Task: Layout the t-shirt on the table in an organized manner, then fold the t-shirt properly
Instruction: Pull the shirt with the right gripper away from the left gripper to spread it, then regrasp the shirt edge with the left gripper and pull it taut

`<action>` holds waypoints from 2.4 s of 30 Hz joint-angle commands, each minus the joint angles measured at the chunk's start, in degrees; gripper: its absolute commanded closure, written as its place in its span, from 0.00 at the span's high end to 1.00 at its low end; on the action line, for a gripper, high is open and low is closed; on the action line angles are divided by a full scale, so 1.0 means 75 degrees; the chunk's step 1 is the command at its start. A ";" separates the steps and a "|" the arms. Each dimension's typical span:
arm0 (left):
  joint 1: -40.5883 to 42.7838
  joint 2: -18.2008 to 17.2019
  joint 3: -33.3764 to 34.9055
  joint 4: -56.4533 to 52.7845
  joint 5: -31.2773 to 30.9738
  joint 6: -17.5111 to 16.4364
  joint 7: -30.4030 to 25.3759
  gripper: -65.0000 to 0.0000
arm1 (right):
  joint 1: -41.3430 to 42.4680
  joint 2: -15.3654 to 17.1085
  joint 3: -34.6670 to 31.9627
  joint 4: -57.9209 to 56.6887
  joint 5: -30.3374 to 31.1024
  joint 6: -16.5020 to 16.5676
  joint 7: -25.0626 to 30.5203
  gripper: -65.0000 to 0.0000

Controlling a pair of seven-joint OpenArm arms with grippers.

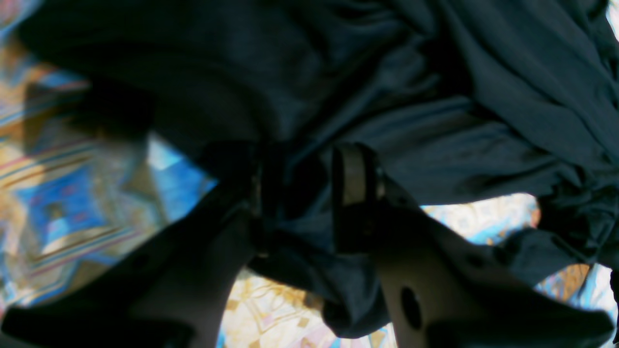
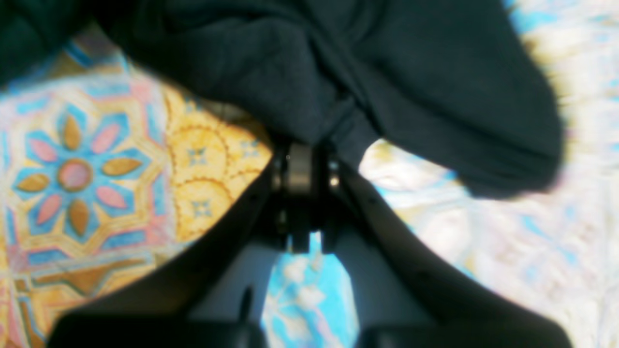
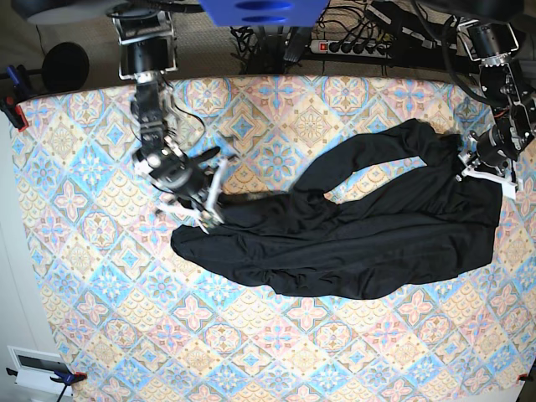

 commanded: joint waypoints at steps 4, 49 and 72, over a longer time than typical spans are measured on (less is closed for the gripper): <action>-0.0347 -0.0166 -0.0075 -0.0065 0.0105 -0.0014 -0.0084 0.28 | -0.0379 0.0101 0.0752 0.0768 0.0006 -0.0002 0.0007 0.00; 0.1094 -0.0869 0.2480 0.2467 0.1113 -0.1268 -0.0037 0.29 | -0.1446 0.0652 0.2662 0.1154 -0.0006 -0.0002 0.0007 0.00; 0.1141 -0.2334 0.4156 0.1447 0.1875 -0.1948 -0.1151 0.00 | -0.1446 0.0652 0.2698 0.1166 -0.0006 -0.0002 0.0007 0.00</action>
